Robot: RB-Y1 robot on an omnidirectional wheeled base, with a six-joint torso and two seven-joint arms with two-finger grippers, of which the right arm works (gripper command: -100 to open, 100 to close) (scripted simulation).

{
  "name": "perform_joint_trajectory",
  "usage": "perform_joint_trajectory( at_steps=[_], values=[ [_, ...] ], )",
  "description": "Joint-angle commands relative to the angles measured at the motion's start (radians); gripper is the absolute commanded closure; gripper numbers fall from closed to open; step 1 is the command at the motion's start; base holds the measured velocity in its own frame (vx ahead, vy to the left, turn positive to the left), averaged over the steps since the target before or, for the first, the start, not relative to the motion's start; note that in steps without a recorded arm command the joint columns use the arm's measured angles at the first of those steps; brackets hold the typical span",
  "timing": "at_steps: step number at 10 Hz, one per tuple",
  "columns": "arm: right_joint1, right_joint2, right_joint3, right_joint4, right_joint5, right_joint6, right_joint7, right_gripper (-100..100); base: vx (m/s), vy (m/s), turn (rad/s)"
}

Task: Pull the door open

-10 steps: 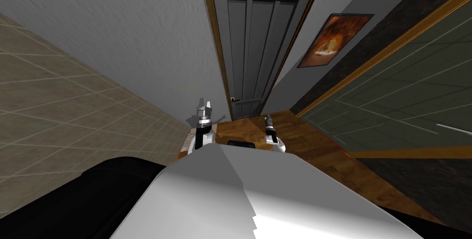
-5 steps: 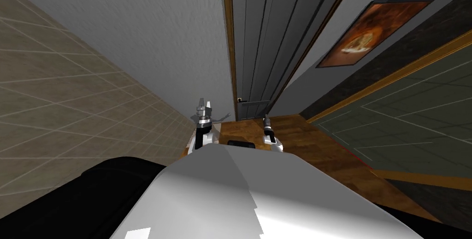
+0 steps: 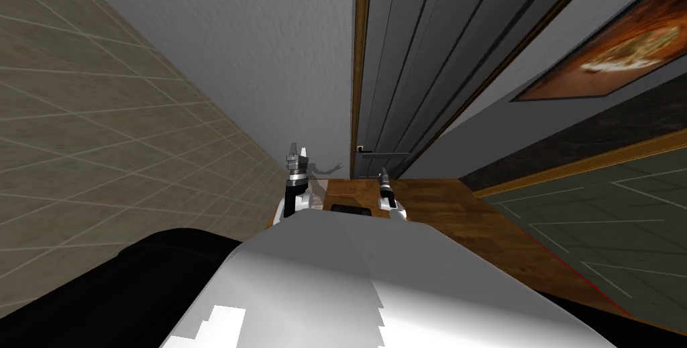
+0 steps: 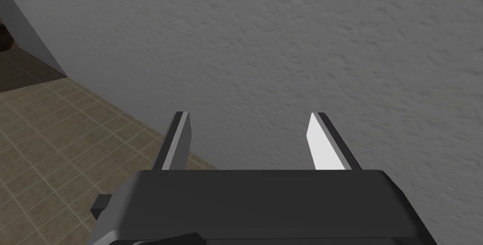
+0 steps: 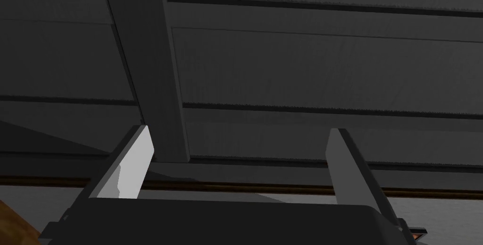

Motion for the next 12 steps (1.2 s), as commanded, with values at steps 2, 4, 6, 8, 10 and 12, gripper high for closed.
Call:
perform_joint_trajectory(
  at_steps=[2, 4, 6, 8, 10, 12],
  values=[
    [-0.009, 0.025, -0.001, 0.024, 0.003, 0.000, 0.001, -100, 0.187, 0.016, 0.207],
    [-0.016, 0.041, -0.002, 0.042, 0.004, -0.004, 0.002, -100, 0.166, 0.028, 0.196],
    [-0.022, 0.056, -0.003, 0.057, 0.005, -0.007, 0.003, -100, 0.174, 0.026, 0.167],
    [-0.027, 0.039, -0.007, 0.067, 0.002, -0.013, 0.005, -100, -0.003, -0.029, 0.045],
    [-0.028, 0.027, -0.010, 0.069, 0.000, -0.012, 0.005, -100, -0.169, -0.084, 0.069],
    [-0.029, 0.009, -0.016, 0.072, -0.005, -0.012, 0.007, -100, -0.192, -0.051, 0.103]
  ],
)
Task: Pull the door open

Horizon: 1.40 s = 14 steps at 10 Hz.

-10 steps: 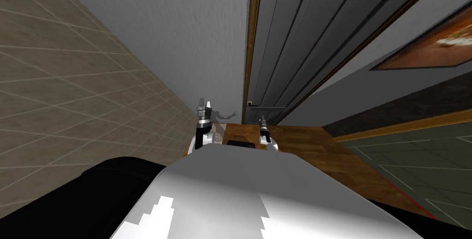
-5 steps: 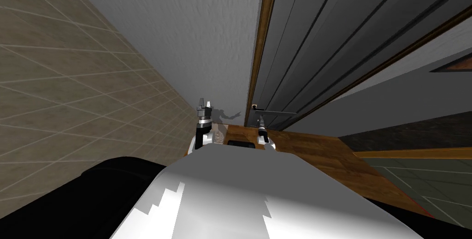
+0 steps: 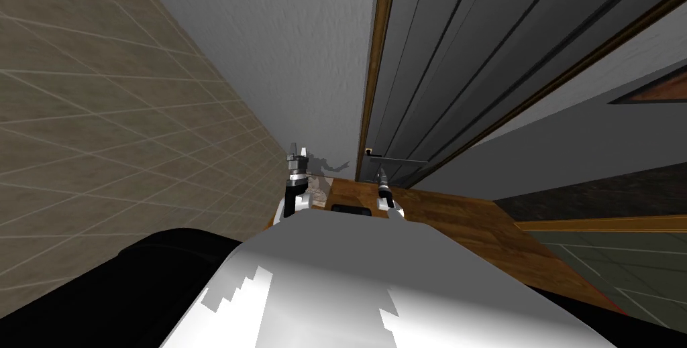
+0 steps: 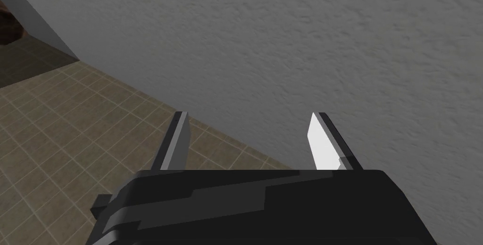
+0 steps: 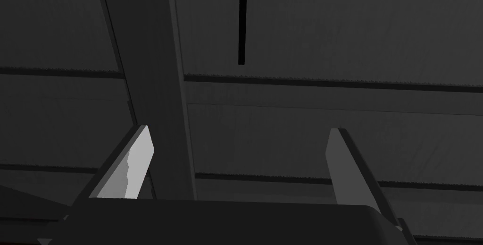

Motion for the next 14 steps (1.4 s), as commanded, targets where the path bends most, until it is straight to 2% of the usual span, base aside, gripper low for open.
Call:
perform_joint_trajectory(
  at_steps=[1, 2, 6, 7, 8, 11, 14],
  values=[
    [0.019, -0.004, 0.003, -0.036, 0.002, 0.018, -0.003, -100, -0.137, -0.028, 0.042],
    [0.017, -0.019, -0.004, -0.032, -0.003, 0.018, -0.001, -100, -0.145, -0.035, 0.159],
    [0.013, -0.055, -0.027, -0.020, -0.019, 0.019, 0.004, -100, -0.166, -0.008, 0.176],
    [0.013, -0.055, -0.027, -0.020, -0.019, 0.019, 0.004, -100, -0.114, -0.007, 0.104],
    [0.010, -0.066, -0.039, -0.014, -0.027, 0.019, 0.007, -100, -0.112, -0.005, 0.185],
    [0.004, -0.079, -0.068, 0.000, -0.047, 0.016, 0.014, -100, -0.090, 0.008, 0.267],
    [-0.002, -0.075, -0.098, 0.012, -0.067, 0.010, 0.021, -100, 0.084, -0.025, 0.164]
  ],
)
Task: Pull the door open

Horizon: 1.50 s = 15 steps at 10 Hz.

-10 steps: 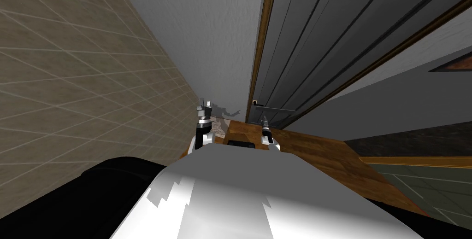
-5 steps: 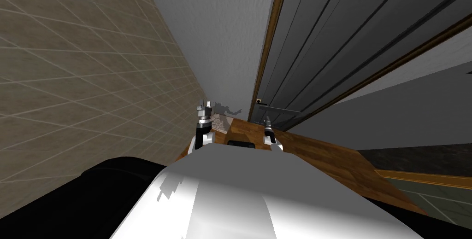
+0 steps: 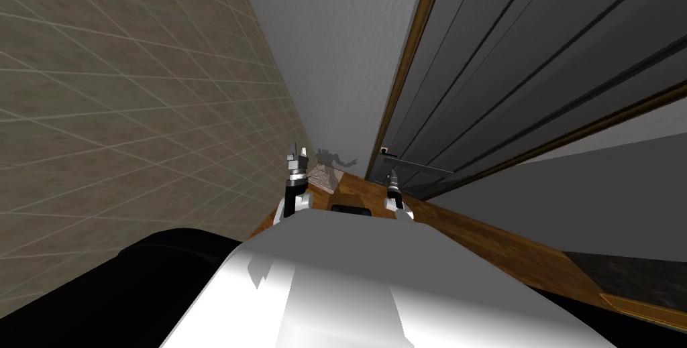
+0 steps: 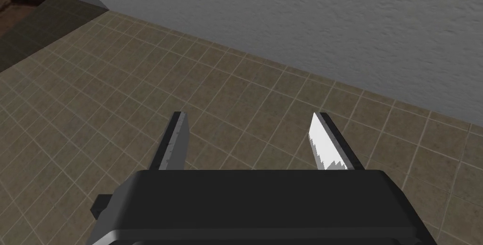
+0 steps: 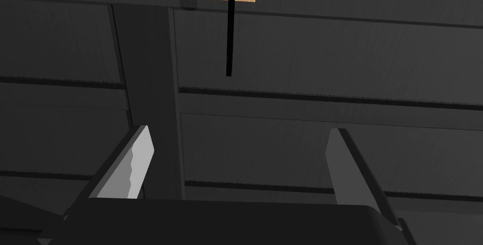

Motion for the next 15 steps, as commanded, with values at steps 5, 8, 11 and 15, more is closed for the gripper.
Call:
perform_joint_trajectory(
  at_steps=[5, 8, 11, 15],
  values=[
    [-0.012, 0.011, -0.032, 0.026, -0.021, -0.016, 0.007, -100, 0.190, -0.055, 0.013],
    [-0.014, 0.018, -0.041, 0.029, -0.026, -0.018, 0.009, -100, 0.210, -0.021, -0.037],
    [-0.015, 0.024, -0.047, 0.031, -0.030, -0.020, 0.010, -100, 0.187, -0.022, -0.043],
    [-0.016, 0.030, -0.053, 0.033, -0.034, -0.022, 0.011, -100, 0.211, -0.007, -0.056]
  ],
)
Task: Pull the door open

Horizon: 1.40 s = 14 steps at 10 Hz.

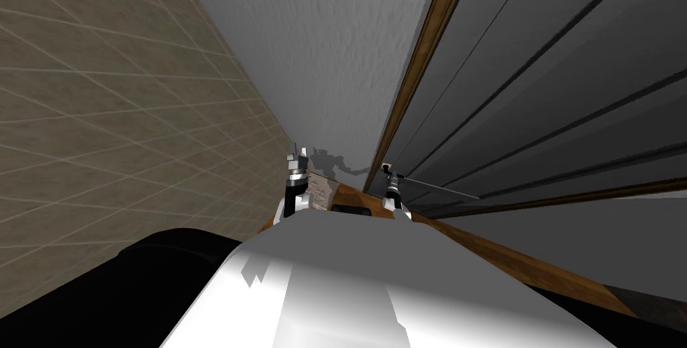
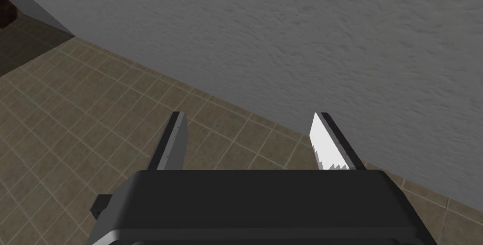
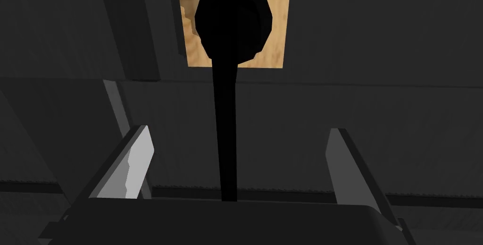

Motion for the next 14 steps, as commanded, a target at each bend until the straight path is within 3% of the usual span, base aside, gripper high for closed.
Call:
perform_joint_trajectory(
  at_steps=[1, 2, 3, 9, 14],
  values=[
    [-0.001, 0.003, -0.002, 0.002, -0.001, -0.002, 0.000, -100, 0.253, 0.045, -0.051],
    [-0.001, 0.001, -0.001, 0.002, -0.001, -0.001, 0.000, -100, 0.110, 0.025, -0.008],
    [-0.001, 0.001, -0.001, 0.002, -0.001, -0.001, 0.000, 100, -0.014, -0.004, 0.009],
    [0.001, 0.001, 0.002, 0.005, 0.000, 0.001, -0.003, 100, -0.036, -0.007, 0.018],
    [0.005, -0.013, 0.006, 0.007, 0.001, -0.003, -0.015, 100, -0.199, -0.013, 0.083]
  ],
)
